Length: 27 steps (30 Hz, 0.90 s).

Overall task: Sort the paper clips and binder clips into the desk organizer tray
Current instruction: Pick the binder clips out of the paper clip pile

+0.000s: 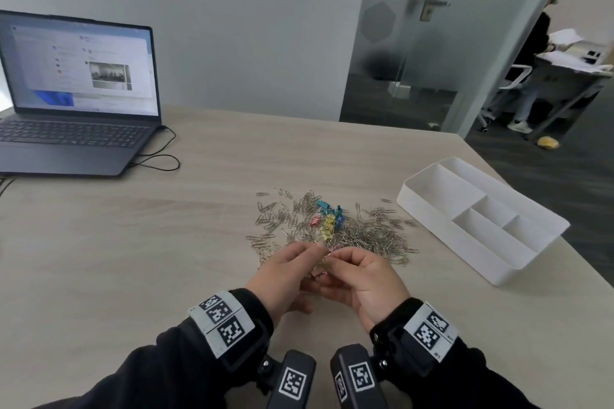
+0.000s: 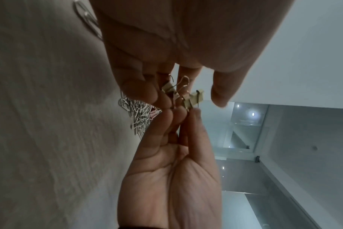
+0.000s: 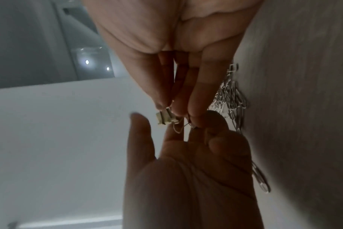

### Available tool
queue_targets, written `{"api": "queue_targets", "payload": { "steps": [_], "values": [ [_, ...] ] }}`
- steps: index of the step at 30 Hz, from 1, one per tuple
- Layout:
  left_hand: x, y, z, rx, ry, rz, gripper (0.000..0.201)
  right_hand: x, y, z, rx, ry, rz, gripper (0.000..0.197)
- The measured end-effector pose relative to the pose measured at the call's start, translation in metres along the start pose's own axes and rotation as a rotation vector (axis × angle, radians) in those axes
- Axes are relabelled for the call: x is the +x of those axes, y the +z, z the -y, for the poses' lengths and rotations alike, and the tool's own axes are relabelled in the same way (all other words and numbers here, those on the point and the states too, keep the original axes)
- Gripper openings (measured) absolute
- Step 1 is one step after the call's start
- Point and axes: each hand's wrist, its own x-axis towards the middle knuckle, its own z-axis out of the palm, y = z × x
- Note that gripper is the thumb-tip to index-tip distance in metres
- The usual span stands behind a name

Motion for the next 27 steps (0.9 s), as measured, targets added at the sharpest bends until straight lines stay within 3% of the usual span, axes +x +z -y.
{"api": "queue_targets", "payload": {
  "steps": [4,7,12,16,23,27],
  "values": [
    [0.007,-0.008,0.002,0.116,0.064,-0.008,0.007,0.005,0.004,0.005,-0.125,-0.018,0.049,0.012],
    [0.012,-0.03,-0.005,0.186,0.095,-0.039,0.011,0.009,0.0,0.016,-0.28,-0.062,0.045,0.013],
    [0.027,-0.093,-0.033,0.482,0.2,-0.271,0.008,0.027,-0.014,0.042,-0.658,-0.143,-0.09,0.007],
    [0.038,-0.133,-0.047,0.673,0.157,-0.422,0.005,0.05,-0.018,0.05,-0.919,-0.167,-0.134,0.005],
    [0.044,-0.152,-0.044,0.942,0.081,-0.431,0.009,0.068,-0.005,0.055,-1.294,-0.118,0.024,0.015],
    [0.045,-0.148,-0.045,1.047,0.083,-0.411,0.012,0.068,0.0,0.056,-1.424,-0.071,0.044,0.006]
  ]
}}
